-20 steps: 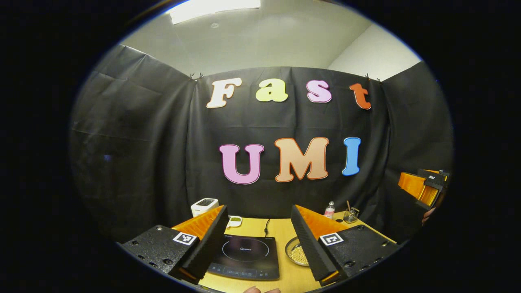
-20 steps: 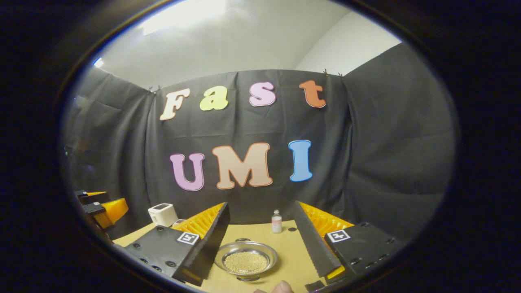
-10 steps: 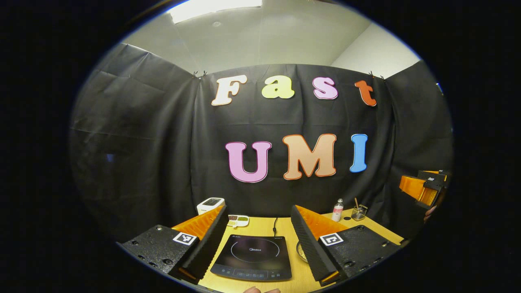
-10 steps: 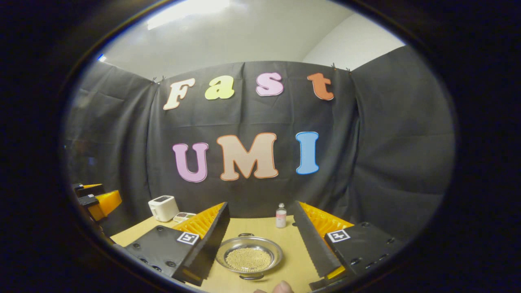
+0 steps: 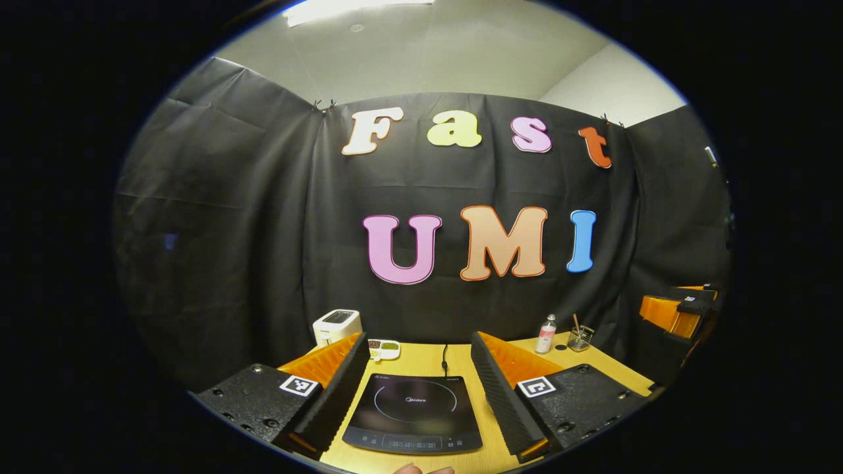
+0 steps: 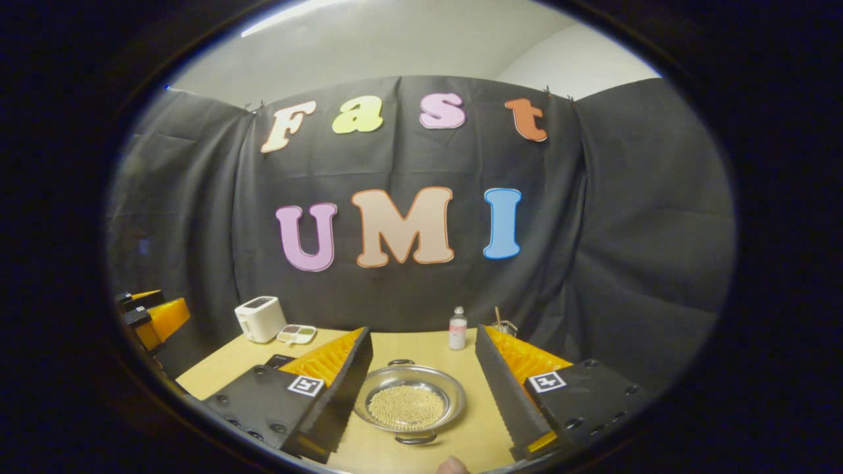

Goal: First push the handle of the pot to place it horizontally, then grasp the pot with both hands and set it on the induction cooktop.

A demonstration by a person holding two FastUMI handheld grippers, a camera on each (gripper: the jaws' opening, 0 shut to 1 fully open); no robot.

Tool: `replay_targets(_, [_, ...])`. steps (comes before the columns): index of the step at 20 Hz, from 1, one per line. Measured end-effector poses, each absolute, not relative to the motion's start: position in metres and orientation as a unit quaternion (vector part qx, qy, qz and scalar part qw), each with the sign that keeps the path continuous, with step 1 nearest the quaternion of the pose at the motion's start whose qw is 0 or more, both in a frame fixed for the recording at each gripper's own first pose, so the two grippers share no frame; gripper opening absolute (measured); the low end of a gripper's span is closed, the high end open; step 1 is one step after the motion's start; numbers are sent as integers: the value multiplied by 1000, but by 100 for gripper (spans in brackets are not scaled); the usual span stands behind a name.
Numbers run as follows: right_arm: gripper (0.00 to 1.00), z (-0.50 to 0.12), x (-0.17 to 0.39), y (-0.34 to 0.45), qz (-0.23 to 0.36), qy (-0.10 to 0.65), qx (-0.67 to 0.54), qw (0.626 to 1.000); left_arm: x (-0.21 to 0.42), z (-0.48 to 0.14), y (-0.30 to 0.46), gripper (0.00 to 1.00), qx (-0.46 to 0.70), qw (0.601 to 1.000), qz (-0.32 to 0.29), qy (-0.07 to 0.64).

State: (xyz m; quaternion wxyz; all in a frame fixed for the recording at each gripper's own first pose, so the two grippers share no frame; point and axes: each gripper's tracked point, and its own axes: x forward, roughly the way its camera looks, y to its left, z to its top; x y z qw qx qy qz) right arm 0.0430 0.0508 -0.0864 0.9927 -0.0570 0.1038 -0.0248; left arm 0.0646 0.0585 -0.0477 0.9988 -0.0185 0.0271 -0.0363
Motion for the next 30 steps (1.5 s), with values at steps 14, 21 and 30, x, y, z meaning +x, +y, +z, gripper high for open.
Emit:
replay_targets(14, [2,-298,33,75,65,429,37,900,80,-54,71,94,-12,999,15,39])
replay_targets(21, [2,-354,27,78,100,486,-12,868,77,-64,82,89,-16,997,57,57])
replay_targets(30, [2,-418,20,87,104,566,-16,818,72,-70,91,90,-12,994,90,68])
